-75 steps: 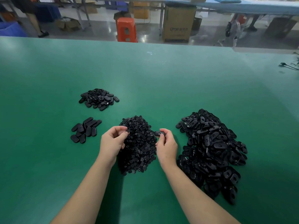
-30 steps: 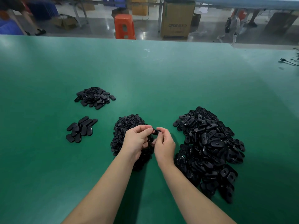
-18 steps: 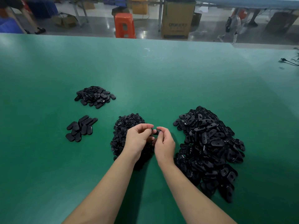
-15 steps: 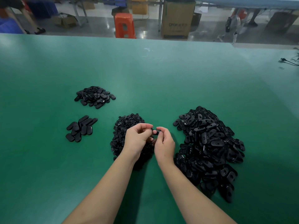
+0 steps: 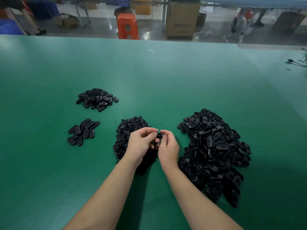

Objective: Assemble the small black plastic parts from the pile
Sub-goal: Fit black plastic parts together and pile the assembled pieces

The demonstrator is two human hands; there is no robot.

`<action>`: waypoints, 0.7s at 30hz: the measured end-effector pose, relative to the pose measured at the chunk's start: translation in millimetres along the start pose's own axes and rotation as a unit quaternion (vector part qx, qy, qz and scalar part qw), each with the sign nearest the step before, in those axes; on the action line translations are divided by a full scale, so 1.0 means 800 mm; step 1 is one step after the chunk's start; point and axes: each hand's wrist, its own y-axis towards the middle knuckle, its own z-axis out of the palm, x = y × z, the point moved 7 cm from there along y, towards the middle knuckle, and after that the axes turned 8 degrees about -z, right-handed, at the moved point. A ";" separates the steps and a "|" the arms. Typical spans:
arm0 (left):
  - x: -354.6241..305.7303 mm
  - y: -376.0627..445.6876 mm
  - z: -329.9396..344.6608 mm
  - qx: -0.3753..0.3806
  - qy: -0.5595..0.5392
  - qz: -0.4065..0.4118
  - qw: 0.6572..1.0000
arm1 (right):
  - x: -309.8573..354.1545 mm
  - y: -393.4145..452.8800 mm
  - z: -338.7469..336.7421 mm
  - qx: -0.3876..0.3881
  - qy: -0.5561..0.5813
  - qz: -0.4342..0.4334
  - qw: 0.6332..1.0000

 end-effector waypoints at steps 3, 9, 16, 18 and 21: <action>-0.003 0.001 0.000 -0.024 0.086 0.021 0.996 | 0.000 0.000 -0.001 -0.003 -0.002 -0.005 1.000; -0.006 0.006 -0.001 -0.076 0.163 0.029 0.983 | -0.001 -0.001 -0.001 -0.004 0.009 0.002 1.000; -0.013 0.012 0.000 -0.113 0.241 0.041 0.963 | -0.002 0.001 -0.001 -0.004 0.014 -0.001 1.000; -0.015 0.013 0.001 -0.119 0.250 0.040 0.960 | -0.002 0.001 -0.001 -0.002 0.009 -0.004 1.000; -0.017 0.013 0.002 -0.123 0.256 0.035 0.958 | -0.004 0.001 -0.001 0.000 0.007 -0.003 1.000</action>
